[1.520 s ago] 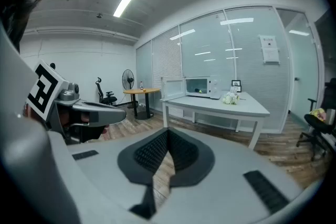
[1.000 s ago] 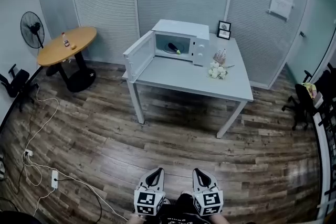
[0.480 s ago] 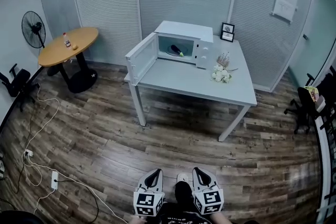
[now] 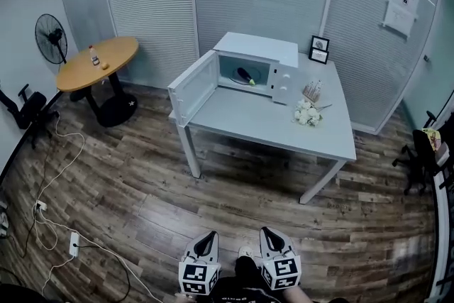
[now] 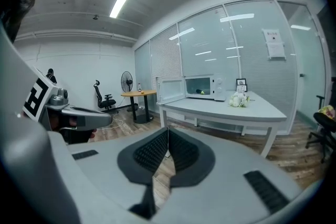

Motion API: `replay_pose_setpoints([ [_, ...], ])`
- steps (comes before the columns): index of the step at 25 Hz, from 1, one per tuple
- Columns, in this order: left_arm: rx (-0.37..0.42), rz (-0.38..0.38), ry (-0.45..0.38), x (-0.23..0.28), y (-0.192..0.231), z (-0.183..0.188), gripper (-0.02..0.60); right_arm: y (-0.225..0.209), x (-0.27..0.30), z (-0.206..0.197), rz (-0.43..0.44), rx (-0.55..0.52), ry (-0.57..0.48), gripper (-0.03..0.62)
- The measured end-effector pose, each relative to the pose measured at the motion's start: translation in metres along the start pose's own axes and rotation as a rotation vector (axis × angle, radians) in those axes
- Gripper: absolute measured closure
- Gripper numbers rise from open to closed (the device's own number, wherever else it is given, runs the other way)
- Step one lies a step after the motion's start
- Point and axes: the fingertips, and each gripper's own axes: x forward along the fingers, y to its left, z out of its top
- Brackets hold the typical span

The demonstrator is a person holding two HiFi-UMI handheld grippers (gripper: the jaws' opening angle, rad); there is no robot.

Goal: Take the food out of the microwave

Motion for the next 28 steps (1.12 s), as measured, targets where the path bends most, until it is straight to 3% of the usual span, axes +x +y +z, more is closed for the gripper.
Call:
replay_pose_setpoints([
  [10,-0.007,0.091,-0.043,0.07,0.012,0.042,0.574,-0.067,0.056,0.031,0.023,-0.003,-0.025,0.589],
  [20,-0.02,0.056,-0.045,0.143,-0.01,0.063,0.574,-0.143,0.09,0.051,-0.003,0.007,-0.052,0.589],
  [28,-0.006,0.063,-0.049,0.173,-0.008,0.079,0.574,-0.163,0.108,0.056,-0.001,0.028,-0.049,0.589],
])
